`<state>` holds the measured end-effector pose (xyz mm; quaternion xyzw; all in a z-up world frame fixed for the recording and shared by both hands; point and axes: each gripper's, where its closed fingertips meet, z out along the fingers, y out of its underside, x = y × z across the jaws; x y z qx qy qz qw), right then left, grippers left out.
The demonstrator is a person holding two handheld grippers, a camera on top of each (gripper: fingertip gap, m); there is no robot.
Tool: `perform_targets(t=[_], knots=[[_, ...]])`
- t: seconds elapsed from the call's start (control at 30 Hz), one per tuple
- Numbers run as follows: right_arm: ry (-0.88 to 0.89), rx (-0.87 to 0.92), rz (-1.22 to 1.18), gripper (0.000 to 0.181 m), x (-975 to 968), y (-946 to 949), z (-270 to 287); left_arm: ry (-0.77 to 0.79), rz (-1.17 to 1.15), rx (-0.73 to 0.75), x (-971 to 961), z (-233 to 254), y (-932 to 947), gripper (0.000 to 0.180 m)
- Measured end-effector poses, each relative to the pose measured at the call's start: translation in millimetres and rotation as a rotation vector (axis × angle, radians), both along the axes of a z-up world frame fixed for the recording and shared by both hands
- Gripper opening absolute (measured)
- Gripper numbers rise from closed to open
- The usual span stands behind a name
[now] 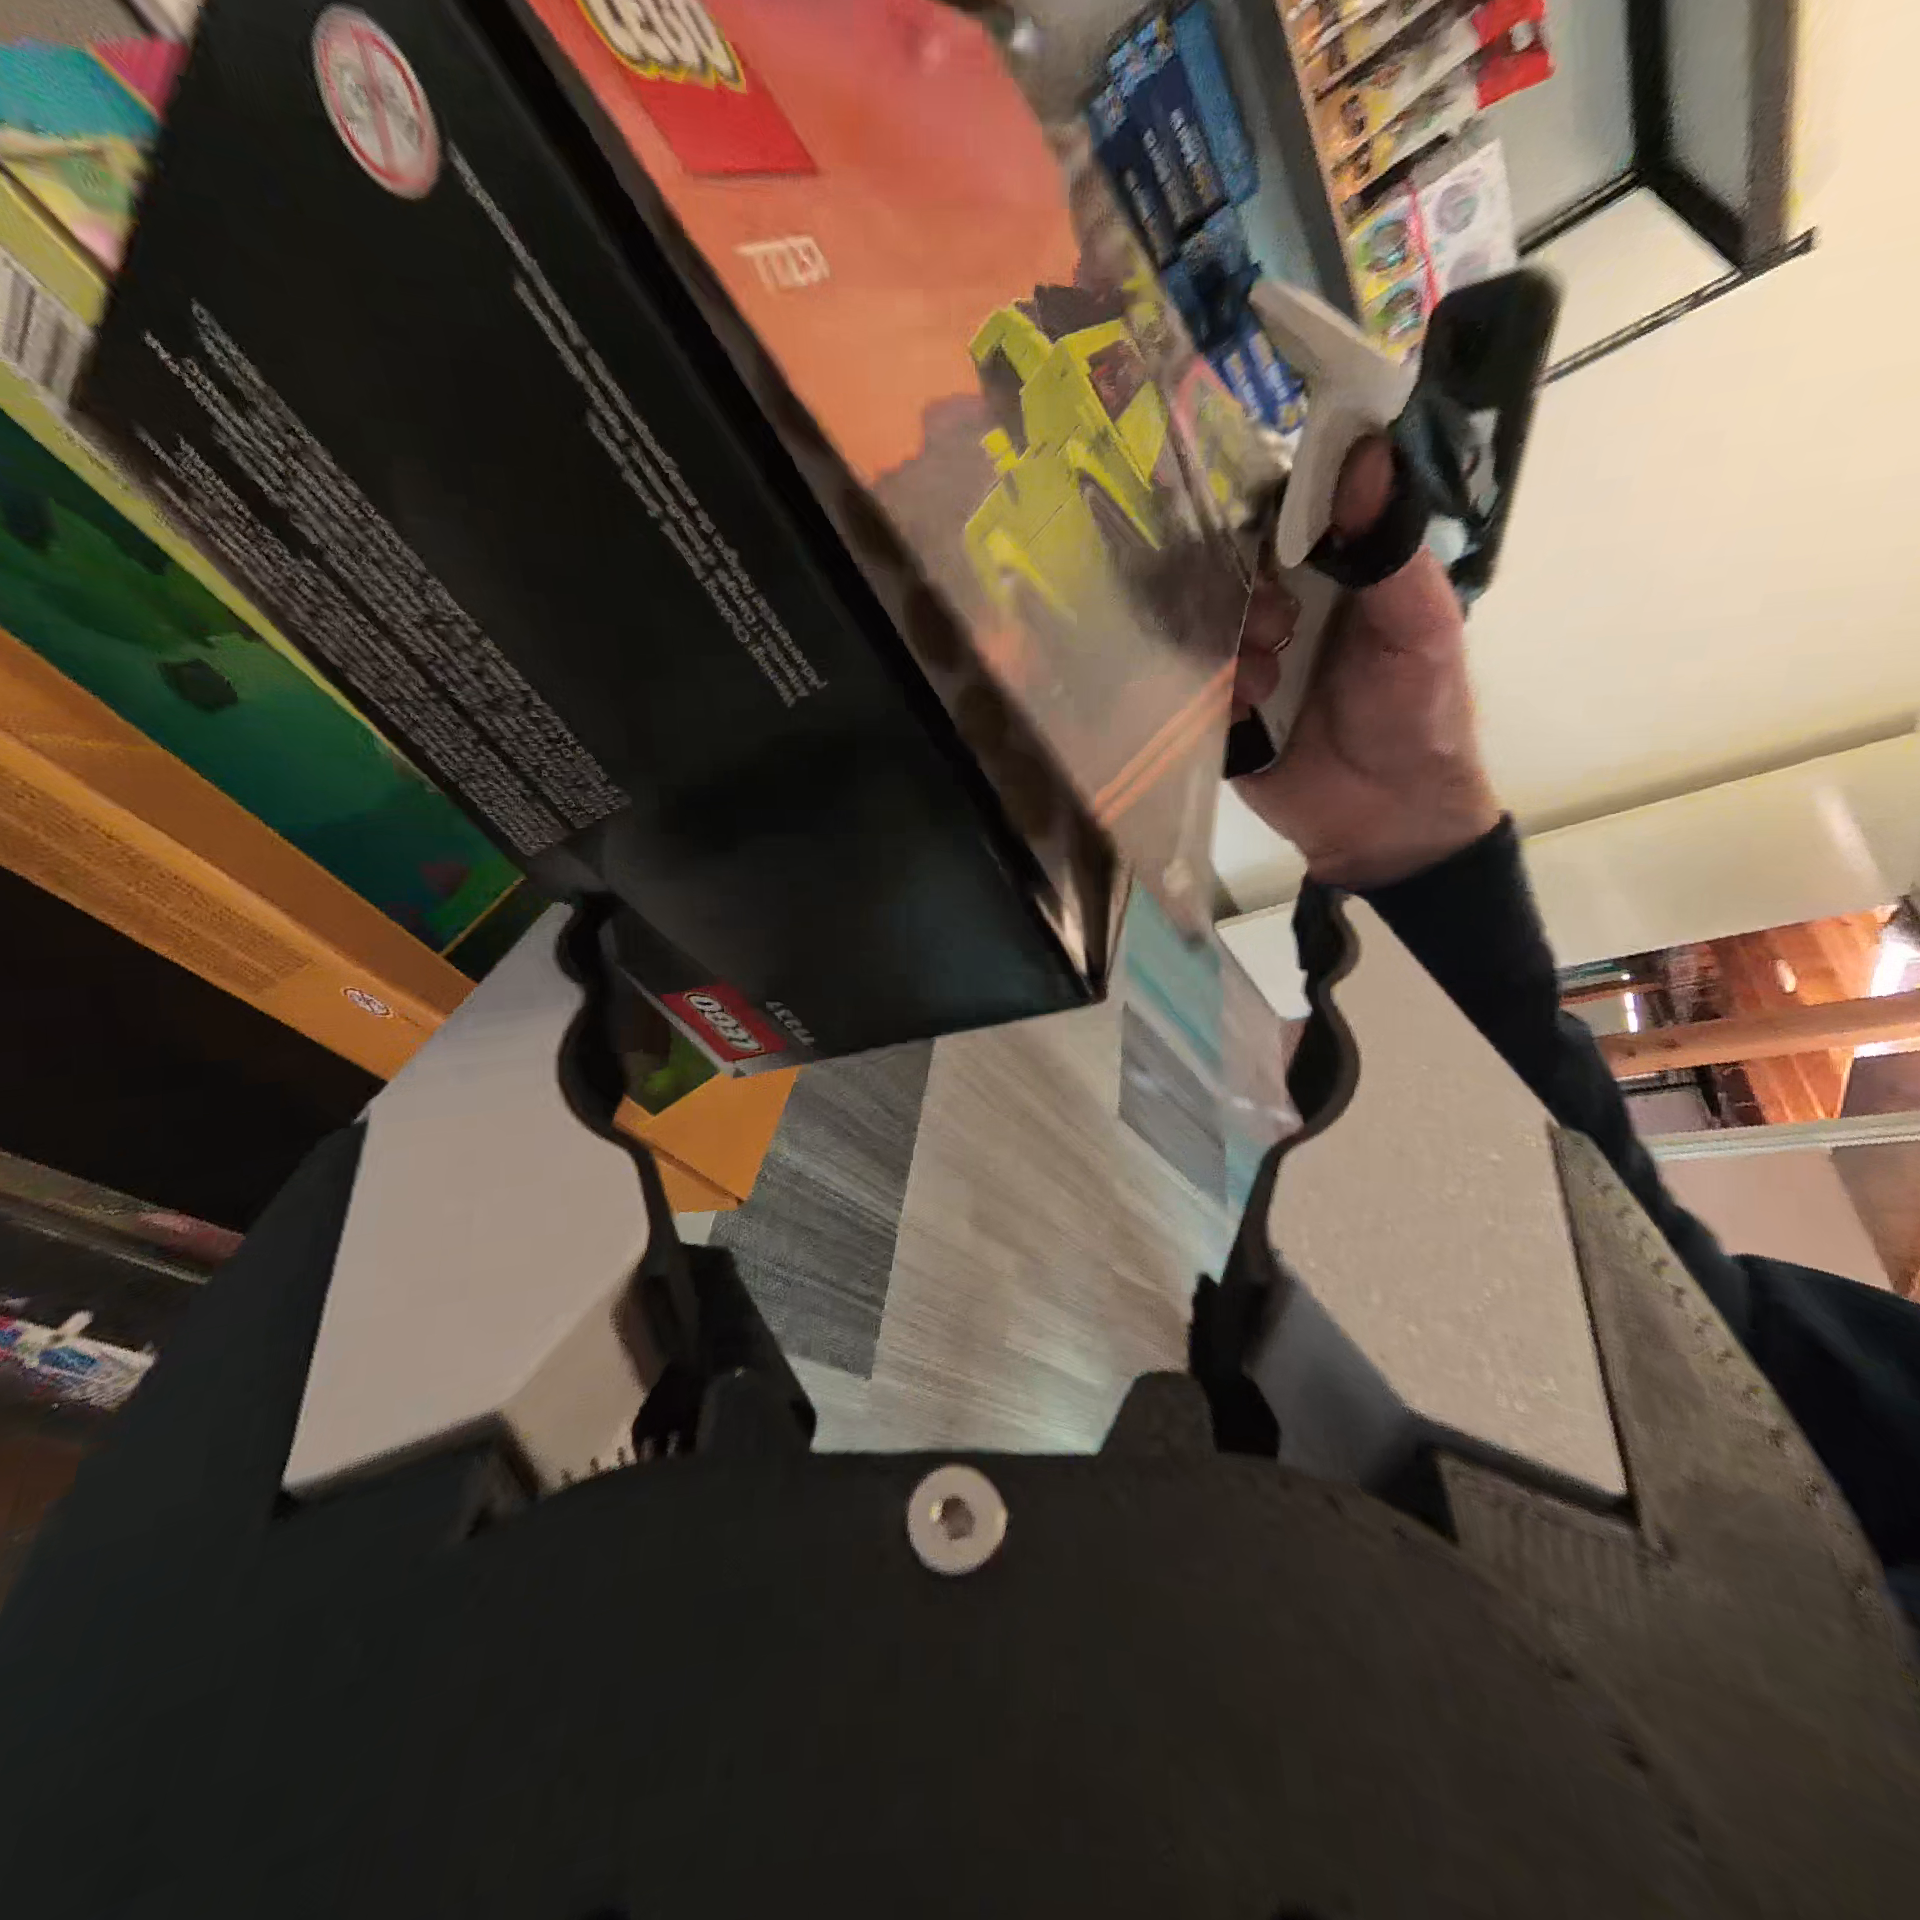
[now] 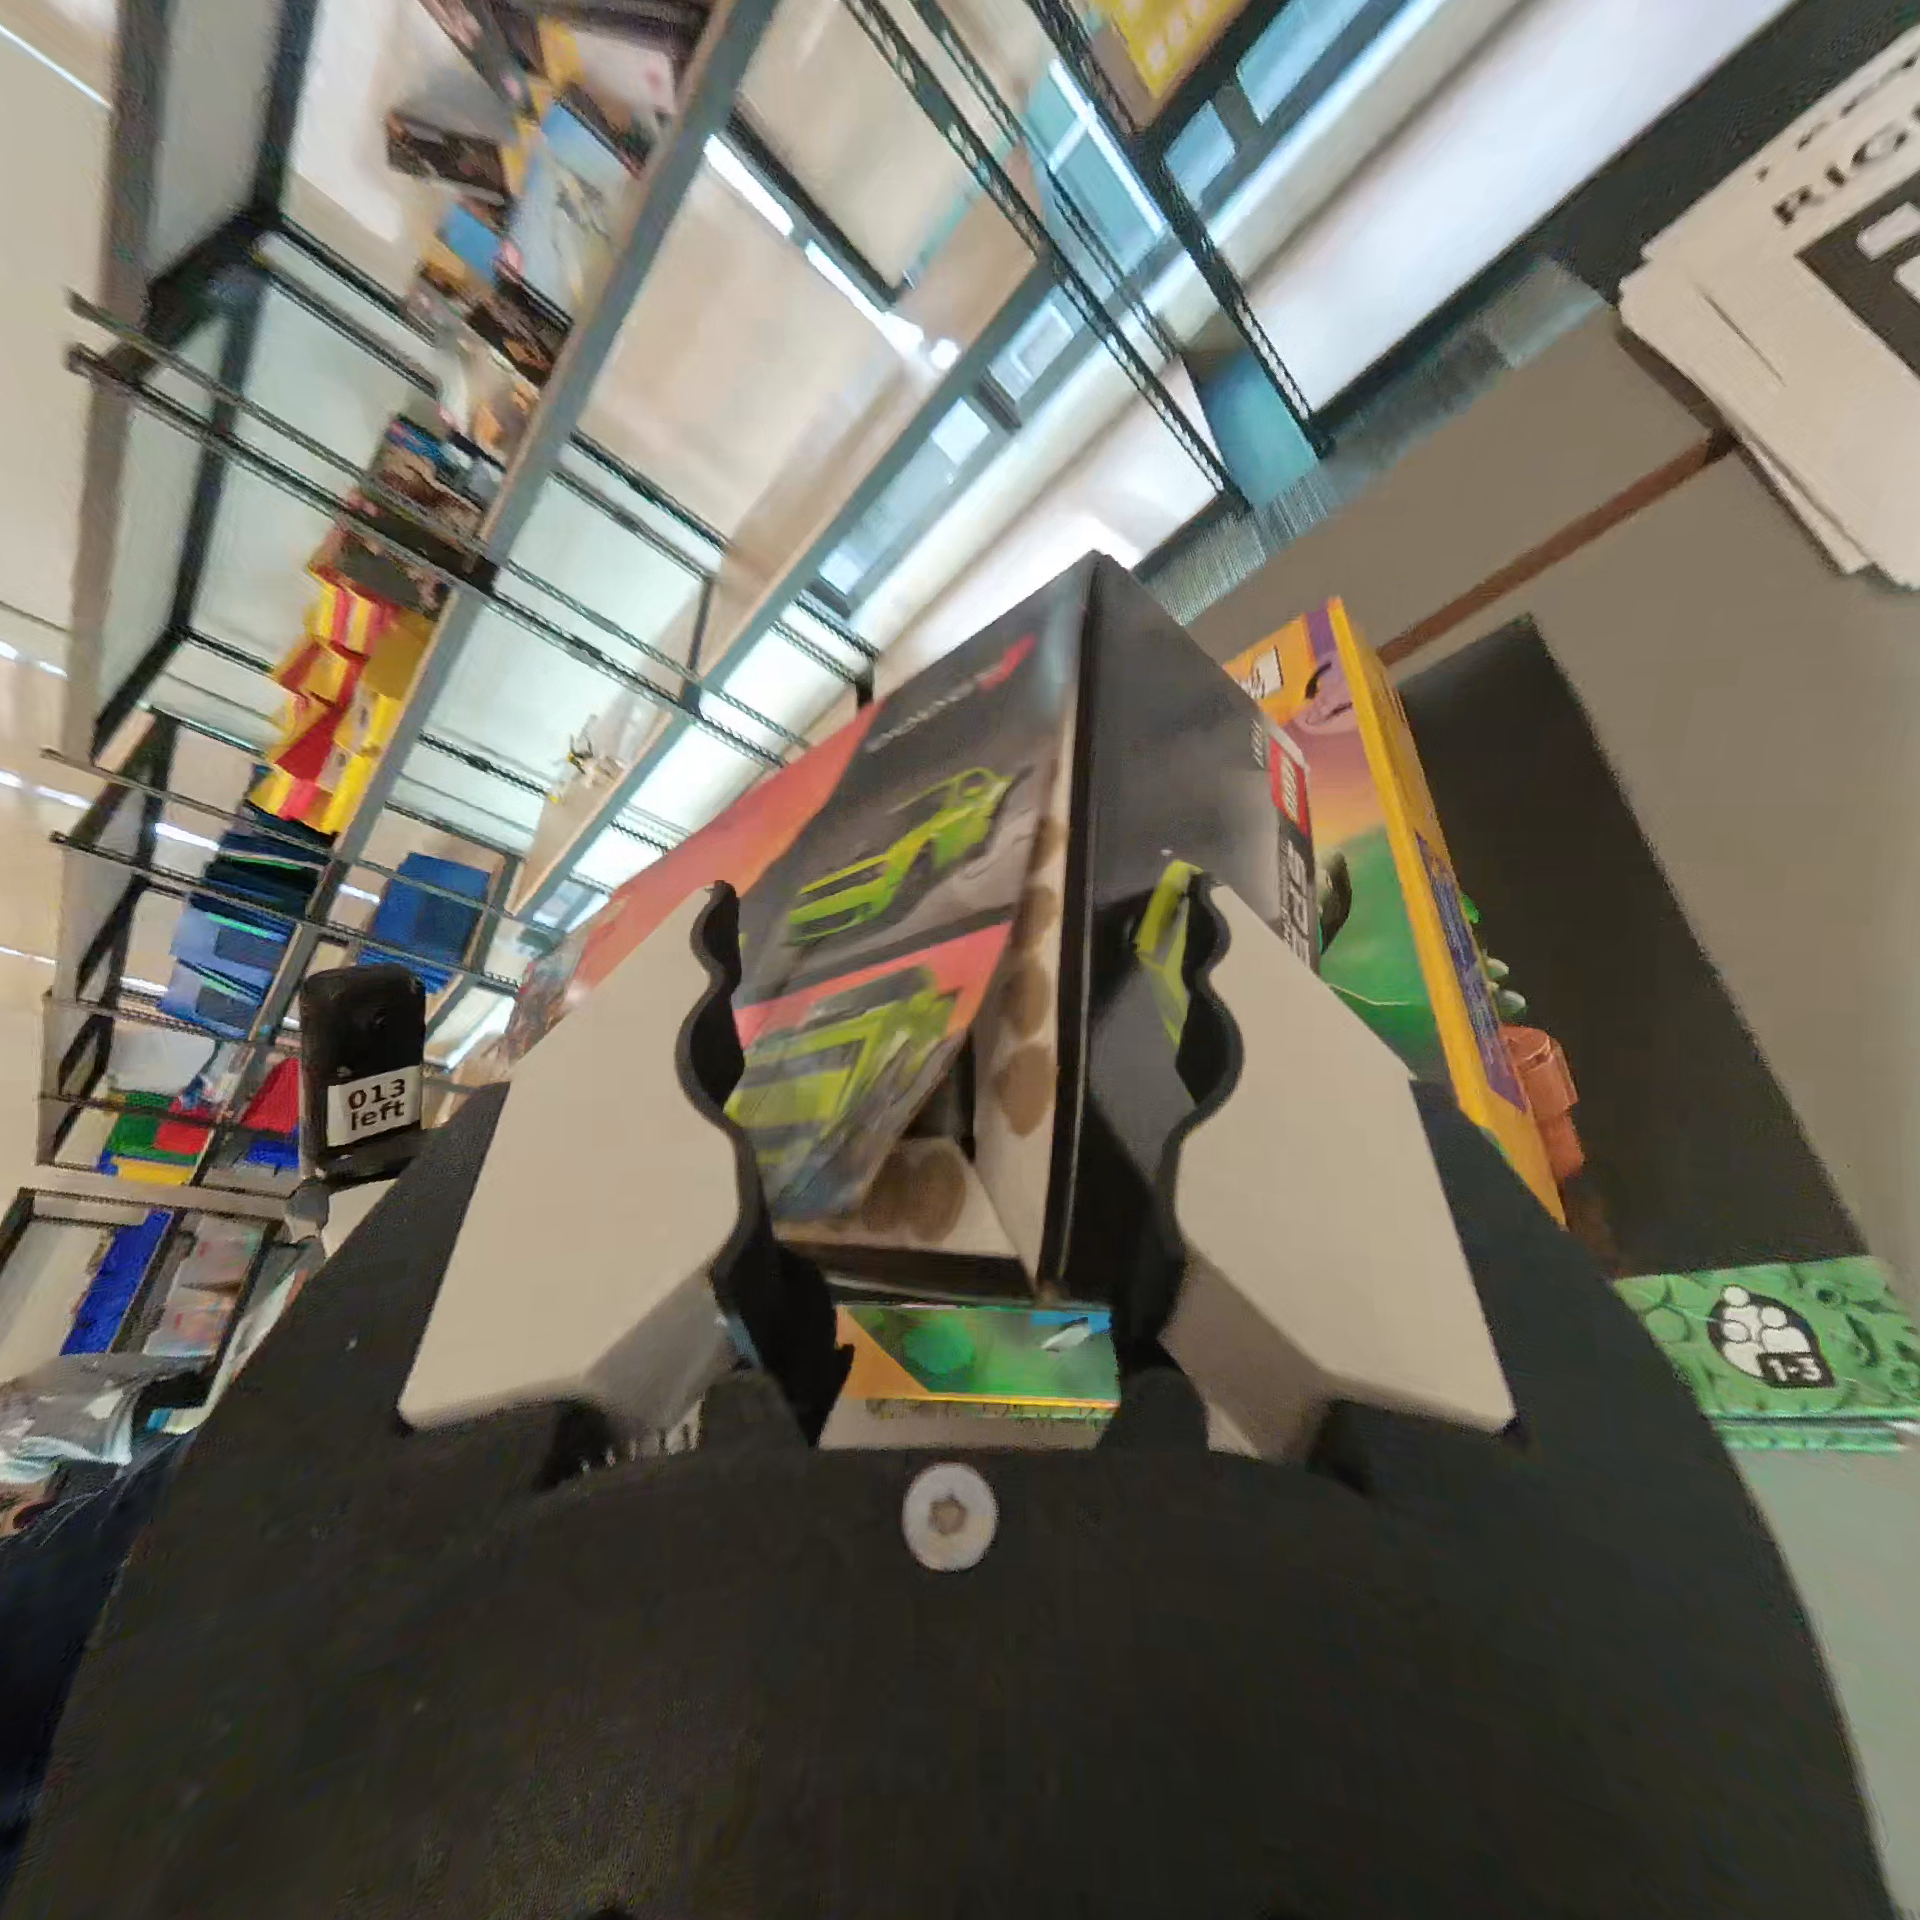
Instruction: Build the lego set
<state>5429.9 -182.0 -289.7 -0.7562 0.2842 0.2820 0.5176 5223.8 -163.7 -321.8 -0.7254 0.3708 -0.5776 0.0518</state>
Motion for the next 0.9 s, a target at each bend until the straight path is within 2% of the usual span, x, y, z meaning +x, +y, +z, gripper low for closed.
perform_targets(t=[0.07, 0.17, 0.27, 0.4, 0.5, 0.57, 0.7, 0.8, 0.9], knots=[[-0.044, 0.01, -0.022, 0.079, 1.9, -10.0, 4.1, -0.063, -0.007, -0.032, -7.7, 12.1, -1.0, 0.108], [-0.07, -0.026, -0.037, 0.081, -5.4, -17.8, -3.3, -0.093, -0.031, -0.058, -15.1, 20.4, -7.6, 0.097], [-0.086, -0.042, -0.061, 0.088, -7.3, -12.5, -14.8, -0.075, -0.046, 0.005, -13.0, 17.1, -14.0, 0.1], [-0.153, -0.074, -0.057, 0.084, 1.1, 1.6, -20.6, -0.074, -0.061, -0.017, -9.4, 17.3, -14.8, 0.101], [-0.098, -0.047, -0.052, 0.087, 3.9, 8.8, -12.1, -0.081, -0.057, -0.044, -12.8, 19.2, -11.0, 0.104], [-0.183, -0.051, -0.116, 0.092, 11.9, 3.0, -1.5, -0.093, -0.034, -0.011, -22.3, 24.6, -6.0, 0.104], [-0.491, -0.011, -0.189, 0.097, -5.2, -8.2, 49.8, -0.123, 0.025, 0.112, -64.1, 43.6, 8.9, 0.102], [-0.621, 0.116, -0.07, 0.093, -67.0, 5.6, 95.4, -0.106, 0.106, 0.219, -111.7, 52.4, 32.8, 0.101], [-0.709, 0.262, 0.144, 0.091, -153.2, 28.5, 130.9, -0.085, 0.264, 0.25, -168.6, 60.1, 75.9, 0.101]])
